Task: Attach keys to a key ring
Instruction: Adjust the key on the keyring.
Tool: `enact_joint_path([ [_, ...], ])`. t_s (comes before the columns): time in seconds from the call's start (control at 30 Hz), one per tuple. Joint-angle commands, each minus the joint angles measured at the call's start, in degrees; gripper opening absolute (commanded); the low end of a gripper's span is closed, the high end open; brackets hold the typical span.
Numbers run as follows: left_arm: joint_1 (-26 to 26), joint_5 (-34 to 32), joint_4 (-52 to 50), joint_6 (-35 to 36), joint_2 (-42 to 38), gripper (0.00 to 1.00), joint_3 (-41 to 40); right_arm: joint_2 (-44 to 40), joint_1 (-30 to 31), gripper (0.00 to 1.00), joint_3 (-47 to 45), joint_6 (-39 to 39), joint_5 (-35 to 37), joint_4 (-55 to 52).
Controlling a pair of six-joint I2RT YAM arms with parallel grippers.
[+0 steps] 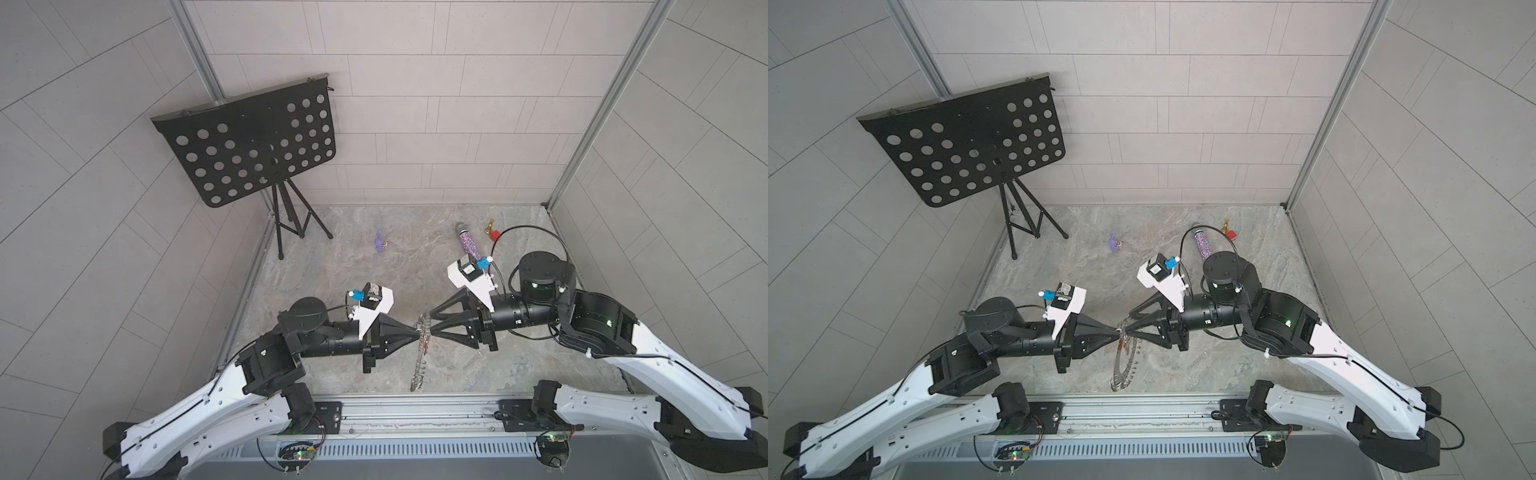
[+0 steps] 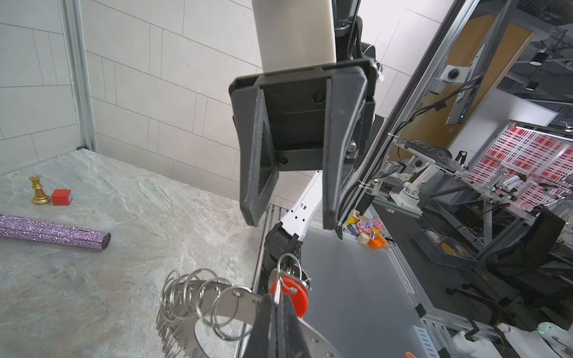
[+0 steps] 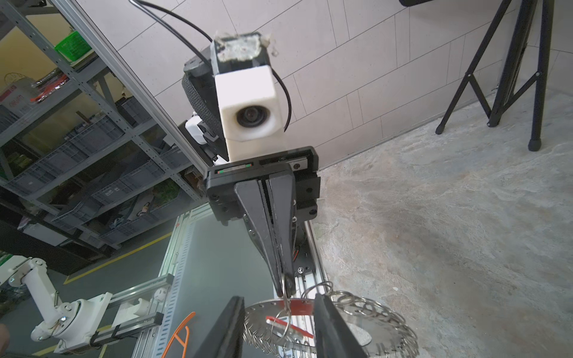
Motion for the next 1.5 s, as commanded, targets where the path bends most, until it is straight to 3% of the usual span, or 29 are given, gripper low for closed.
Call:
enact_joint_path([
  [0.0, -0.25, -0.86, 6.45, -1.44, -1.34, 0.00, 0.10, -0.12, -0.25, 0.37, -1.06, 1.45, -0.70, 1.86],
  [0.23, -0.22, -1.33, 5.69, -0.82, -1.43, 0.00, 0.98, -0.29, -0.24, 0.33, -3.23, 3.12, -1.89, 3.45],
  [0.7, -0.29, -1.64, 4.95, 0.23, -1.72, 0.00, 1.56, -1.08, -0.21, 0.00, -4.94, 4.32, -1.77, 4.75],
  [1.07, -0.25, -3.09, 8.26, 0.06, -4.29, 0.00, 0.55, -1.75, -0.41, 0.00, -8.02, 7.01, -2.73, 7.83],
  [1.47, -0.23, -0.93, 15.94, -2.69, -3.28, 0.00, 0.48, -0.06, -2.34, 0.00, -10.22, 13.76, -7.56, 18.13],
])
